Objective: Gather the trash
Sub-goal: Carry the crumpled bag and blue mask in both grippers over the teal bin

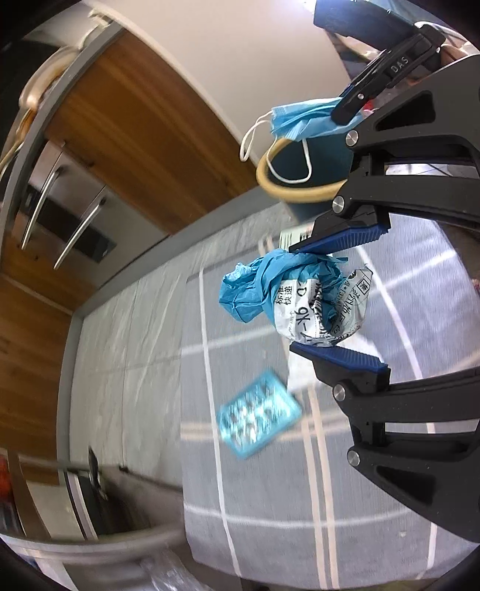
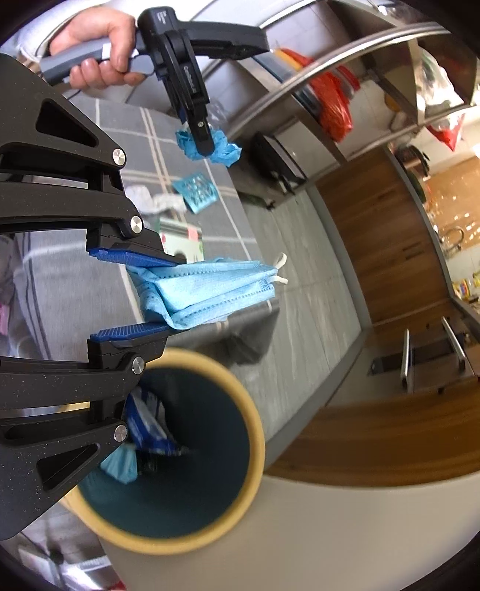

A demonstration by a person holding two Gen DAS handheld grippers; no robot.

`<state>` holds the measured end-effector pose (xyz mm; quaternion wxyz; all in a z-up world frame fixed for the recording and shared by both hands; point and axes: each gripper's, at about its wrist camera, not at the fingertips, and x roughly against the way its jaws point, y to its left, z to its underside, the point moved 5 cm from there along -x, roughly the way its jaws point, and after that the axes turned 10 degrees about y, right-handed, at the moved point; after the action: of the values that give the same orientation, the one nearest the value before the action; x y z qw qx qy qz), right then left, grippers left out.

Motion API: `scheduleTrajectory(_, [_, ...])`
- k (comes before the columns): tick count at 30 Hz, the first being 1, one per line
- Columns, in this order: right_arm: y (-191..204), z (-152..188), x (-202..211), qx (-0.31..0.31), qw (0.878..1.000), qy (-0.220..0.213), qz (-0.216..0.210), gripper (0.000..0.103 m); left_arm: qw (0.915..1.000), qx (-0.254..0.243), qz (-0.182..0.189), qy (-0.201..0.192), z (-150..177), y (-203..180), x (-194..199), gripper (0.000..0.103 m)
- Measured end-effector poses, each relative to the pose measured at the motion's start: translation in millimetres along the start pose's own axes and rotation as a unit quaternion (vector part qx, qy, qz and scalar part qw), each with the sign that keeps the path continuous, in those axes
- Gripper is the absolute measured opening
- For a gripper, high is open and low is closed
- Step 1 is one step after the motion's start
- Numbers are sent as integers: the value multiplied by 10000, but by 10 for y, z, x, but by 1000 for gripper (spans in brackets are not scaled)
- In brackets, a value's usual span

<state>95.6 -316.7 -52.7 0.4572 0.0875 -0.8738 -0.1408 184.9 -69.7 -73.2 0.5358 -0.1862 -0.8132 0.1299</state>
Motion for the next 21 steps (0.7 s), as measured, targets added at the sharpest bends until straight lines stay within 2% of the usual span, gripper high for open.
scheduleTrajectory(9, [-565,75,168,-348,9987,-79,375,29,9971,-643,282,286,13,-839,-350,45])
scheduleTrajectory(21, [-1239,295,302,-821,9941,-28,701,29,9855,-1398,604,753,208,-1777,-865,46])
